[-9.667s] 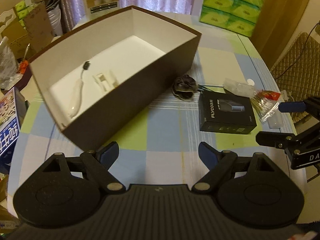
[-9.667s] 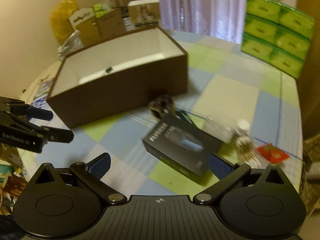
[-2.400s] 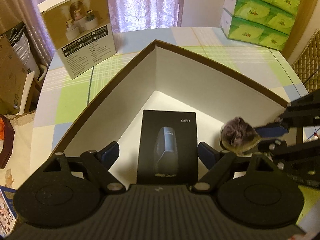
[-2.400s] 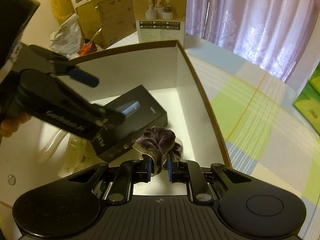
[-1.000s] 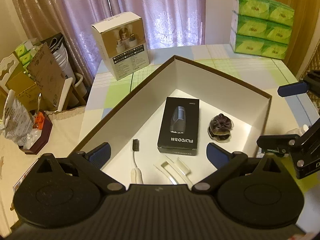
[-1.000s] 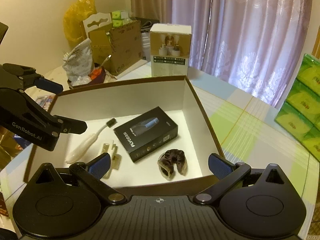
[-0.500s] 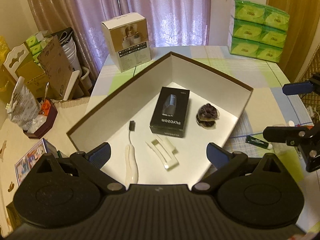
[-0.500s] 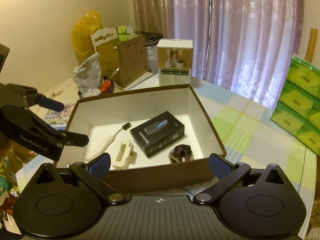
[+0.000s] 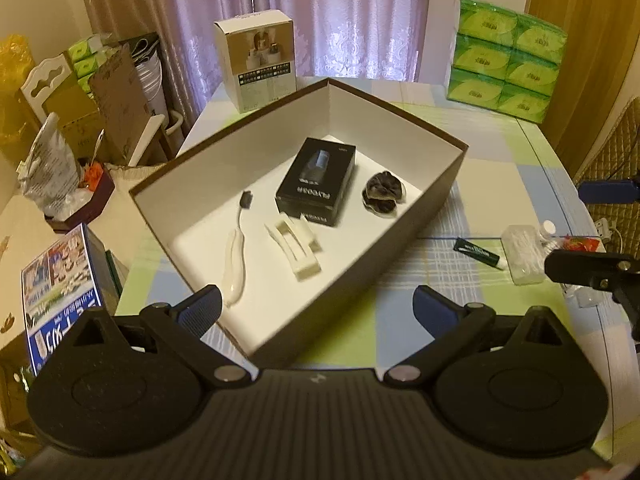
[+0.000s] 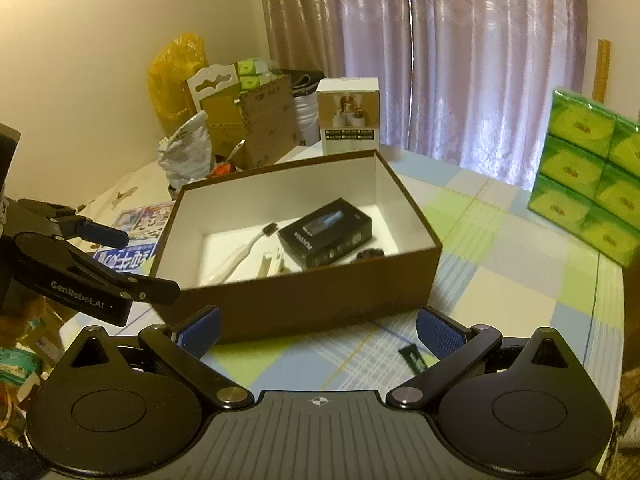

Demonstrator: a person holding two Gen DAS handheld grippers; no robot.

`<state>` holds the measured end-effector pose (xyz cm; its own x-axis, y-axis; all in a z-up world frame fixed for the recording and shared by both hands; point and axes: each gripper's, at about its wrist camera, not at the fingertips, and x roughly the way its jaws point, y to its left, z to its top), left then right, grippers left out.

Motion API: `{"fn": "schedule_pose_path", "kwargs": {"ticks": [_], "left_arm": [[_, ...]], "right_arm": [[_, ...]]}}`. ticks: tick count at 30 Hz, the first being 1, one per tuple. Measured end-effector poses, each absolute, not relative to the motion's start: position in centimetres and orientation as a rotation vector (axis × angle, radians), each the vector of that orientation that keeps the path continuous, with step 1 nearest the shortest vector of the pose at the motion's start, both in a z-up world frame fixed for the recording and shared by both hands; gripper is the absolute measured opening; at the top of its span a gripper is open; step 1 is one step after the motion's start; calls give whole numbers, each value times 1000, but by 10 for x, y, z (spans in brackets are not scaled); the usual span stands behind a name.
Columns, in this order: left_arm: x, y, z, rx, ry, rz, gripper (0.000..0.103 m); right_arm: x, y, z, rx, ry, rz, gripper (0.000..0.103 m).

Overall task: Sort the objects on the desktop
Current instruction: 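Lift both open grippers out of the box toward the items on the table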

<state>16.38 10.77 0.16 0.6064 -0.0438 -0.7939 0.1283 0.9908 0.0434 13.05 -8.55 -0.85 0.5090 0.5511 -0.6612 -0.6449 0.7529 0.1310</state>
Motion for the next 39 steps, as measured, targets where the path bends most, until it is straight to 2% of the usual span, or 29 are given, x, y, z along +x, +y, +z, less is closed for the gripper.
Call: {"fn": "schedule_pose_path", "kwargs": {"ticks": [19,39], "left_arm": [[115,67,-38,62,1042,-142,100],[143,-10,-64,118,1044,-263,96]], "right_arm": [[76,-168,-47,-65,901,570,101],[80,-265,-78,36,955,275,101]]}}
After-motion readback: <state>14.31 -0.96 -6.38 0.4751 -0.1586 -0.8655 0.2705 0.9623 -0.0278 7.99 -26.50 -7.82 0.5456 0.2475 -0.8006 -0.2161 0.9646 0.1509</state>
